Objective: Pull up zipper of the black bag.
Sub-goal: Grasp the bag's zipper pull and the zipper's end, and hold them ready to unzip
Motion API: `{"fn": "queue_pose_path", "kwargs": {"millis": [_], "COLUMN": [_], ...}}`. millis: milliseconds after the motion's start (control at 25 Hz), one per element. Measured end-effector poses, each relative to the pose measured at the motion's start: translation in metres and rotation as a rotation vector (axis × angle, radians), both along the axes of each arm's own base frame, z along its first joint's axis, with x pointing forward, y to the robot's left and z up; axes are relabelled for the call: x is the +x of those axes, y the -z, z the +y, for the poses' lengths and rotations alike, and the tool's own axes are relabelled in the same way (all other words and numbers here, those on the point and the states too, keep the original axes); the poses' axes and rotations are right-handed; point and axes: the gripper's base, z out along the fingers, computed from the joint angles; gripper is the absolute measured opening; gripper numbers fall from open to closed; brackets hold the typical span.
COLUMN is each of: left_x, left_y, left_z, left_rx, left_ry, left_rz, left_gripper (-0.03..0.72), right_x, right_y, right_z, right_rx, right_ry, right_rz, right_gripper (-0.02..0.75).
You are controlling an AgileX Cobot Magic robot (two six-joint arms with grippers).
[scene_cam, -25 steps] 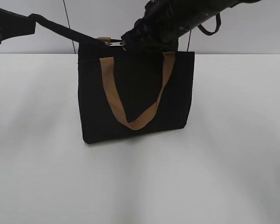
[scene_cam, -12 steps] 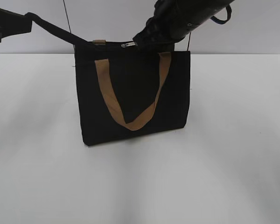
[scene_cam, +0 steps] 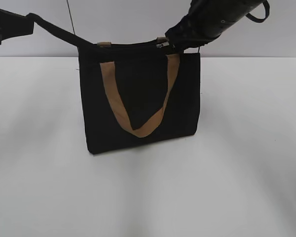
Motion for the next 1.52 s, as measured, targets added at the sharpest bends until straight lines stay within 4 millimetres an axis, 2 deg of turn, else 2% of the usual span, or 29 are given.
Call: {"fn": "queue_pose_path", "kwargs": {"millis": [720,840,1040,1160,1280,1520], "left_x": [-0.001,-0.001,-0.001,-0.001,-0.001,-0.001], "left_y": [0.0,0.0,0.0,0.0,0.0,0.0], "left_z": [-0.001,-0.001,-0.001,-0.001,-0.001,-0.001], "left_rx": [-0.004,-0.006,-0.007,-0.007,-0.007,-0.006], "left_ry": [0.007,0.008,0.01,0.01,0.01,0.01], "left_rz": [0.003,0.004,0.005,0.005,0.005,0.005], "left_gripper": [0.016,0.016,0.016,0.016,0.016,0.016], "right_x": [0.002,0.002,0.002,0.001,-0.002,-0.008], "right_y": [0.0,0.0,0.0,-0.002,-0.008,-0.019], "right_z": [-0.003,-0.003,-0.003,-0.003,-0.004,-0.007], "right_rx": [0.017,0.017,0.02,0.021,0.023,0.022], "right_ry": [0.033,0.033,0.035,0.034,0.031,0.024], "right_rz": [0.007,0.005,0.005,0.005,0.004,-0.007], "right_gripper": [0.001,0.076,0.292,0.384,0.413,0.42]}}
